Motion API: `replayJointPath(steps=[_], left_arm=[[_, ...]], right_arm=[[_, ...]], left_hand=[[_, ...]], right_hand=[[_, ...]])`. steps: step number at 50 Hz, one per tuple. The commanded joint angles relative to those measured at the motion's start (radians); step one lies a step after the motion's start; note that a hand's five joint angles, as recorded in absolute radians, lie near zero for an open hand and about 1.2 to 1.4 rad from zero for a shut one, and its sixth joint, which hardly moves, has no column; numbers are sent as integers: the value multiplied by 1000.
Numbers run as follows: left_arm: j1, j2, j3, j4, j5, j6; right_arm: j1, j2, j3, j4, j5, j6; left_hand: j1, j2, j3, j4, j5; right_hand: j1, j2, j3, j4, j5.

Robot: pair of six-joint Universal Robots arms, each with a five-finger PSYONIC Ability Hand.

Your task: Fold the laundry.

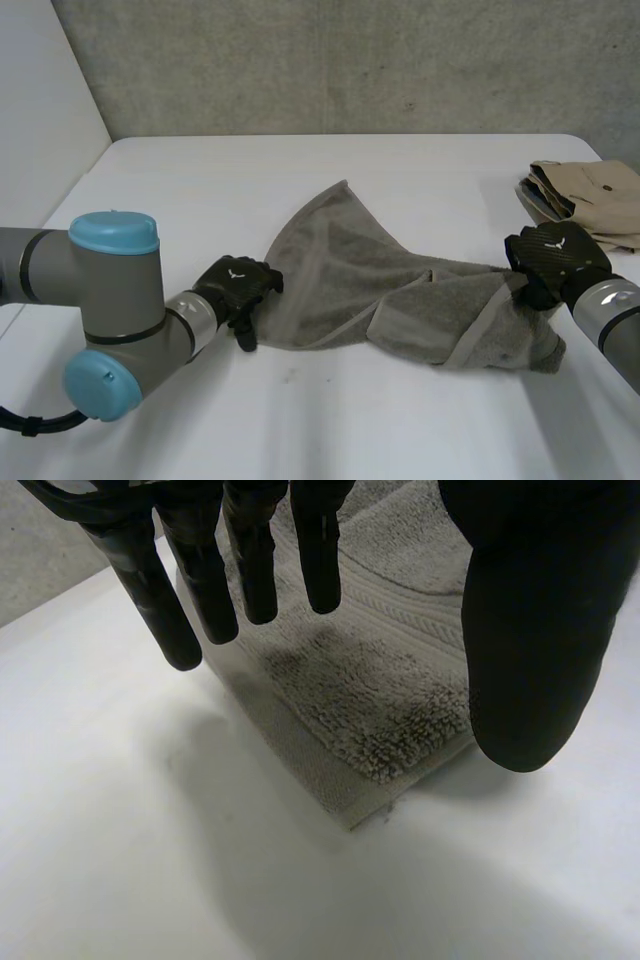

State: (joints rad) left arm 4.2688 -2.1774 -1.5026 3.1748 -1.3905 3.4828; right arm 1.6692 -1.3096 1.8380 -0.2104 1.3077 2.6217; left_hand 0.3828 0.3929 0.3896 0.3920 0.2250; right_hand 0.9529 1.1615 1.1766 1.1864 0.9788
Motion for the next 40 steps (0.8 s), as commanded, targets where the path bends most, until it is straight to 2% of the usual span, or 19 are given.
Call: replayJointPath(steps=[1,12,40], left_arm=[[0,-18,27,-1,-1,8],[-1,-53,62,4,-1,84],[-24,-31,48,-41,-1,78]], right_arm=[[3,-3,12,2,-2,1],[4,-7,29,0,-5,-3],[6,-8,40,-1,-10,-9]], left_hand=[[156,146,150,147,140],[321,311,314,312,304],[180,170,173,171,163]], right_hand=[[443,235,220,210,243],[443,235,220,210,243],[443,235,220,210,243]])
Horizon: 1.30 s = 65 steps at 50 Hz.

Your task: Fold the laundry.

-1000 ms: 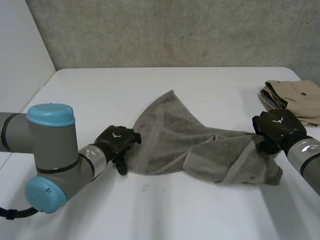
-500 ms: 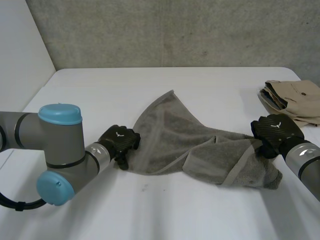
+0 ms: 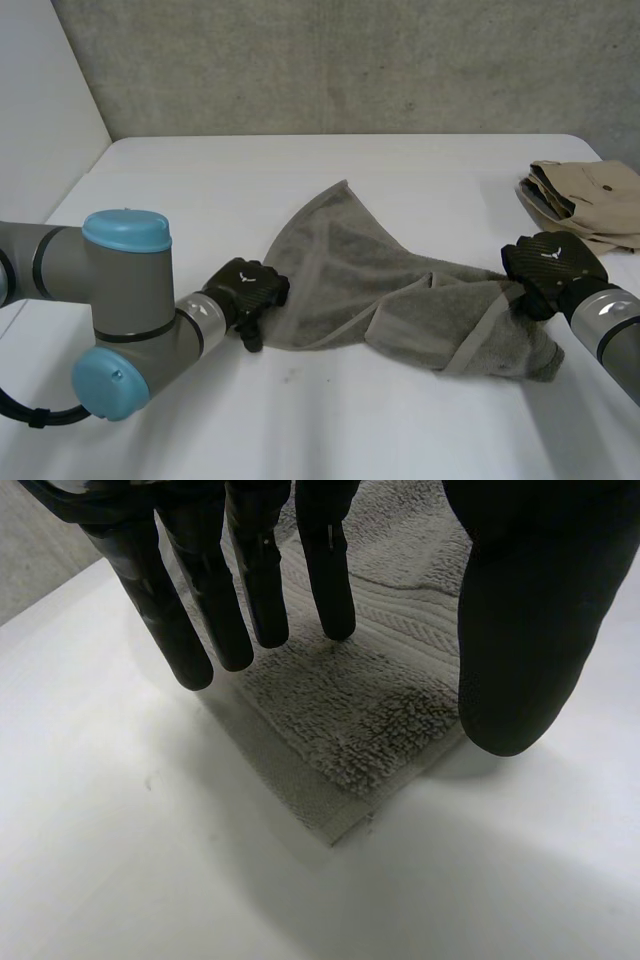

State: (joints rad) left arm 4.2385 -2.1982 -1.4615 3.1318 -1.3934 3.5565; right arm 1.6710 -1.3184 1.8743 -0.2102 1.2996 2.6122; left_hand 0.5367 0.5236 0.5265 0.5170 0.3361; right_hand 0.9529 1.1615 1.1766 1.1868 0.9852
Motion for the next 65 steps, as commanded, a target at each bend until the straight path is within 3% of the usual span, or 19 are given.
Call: replayJointPath(steps=[1,24,31,33,39,45,49,56,61,64,65], left_arm=[[9,-12,9,2,2,4],[17,-83,87,37,-10,12],[17,-87,102,37,-9,13],[15,-89,107,37,-9,12],[6,-78,107,34,-19,16],[-15,69,61,19,-105,16],[-9,225,9,22,-136,15],[29,442,-45,19,-139,2],[46,534,-92,19,-137,1],[46,548,-117,19,-136,1],[46,549,-123,19,-136,1]], right_arm=[[4,1,5,-1,-2,0],[6,1,14,-8,-3,-1],[6,1,14,-8,-5,-1],[6,1,14,-8,-5,-1],[6,1,9,-8,-6,-1],[3,-8,-18,2,-11,25],[-5,-83,-58,12,-25,123],[-132,-117,-179,8,-117,553],[-238,-44,-259,31,-140,615],[-241,34,-299,110,-140,540],[-241,44,-305,141,-141,505]], left_hand=[[29,42,39,49,55],[413,427,424,433,440],[660,673,670,680,686],[848,861,858,867,874],[860,873,870,879,886],[860,873,870,879,886],[860,873,870,879,886],[860,873,870,879,886],[860,873,870,879,886],[860,873,870,879,886],[860,873,870,879,886]], right_hand=[[443,235,220,209,237],[443,235,220,209,237],[443,235,220,209,237],[443,235,220,209,237],[443,235,220,209,237],[443,235,220,209,237],[443,235,220,209,237],[443,235,220,209,237],[443,235,220,209,237],[-583,-791,-806,-817,-790],[-778,-986,-1002,-1012,-985]])
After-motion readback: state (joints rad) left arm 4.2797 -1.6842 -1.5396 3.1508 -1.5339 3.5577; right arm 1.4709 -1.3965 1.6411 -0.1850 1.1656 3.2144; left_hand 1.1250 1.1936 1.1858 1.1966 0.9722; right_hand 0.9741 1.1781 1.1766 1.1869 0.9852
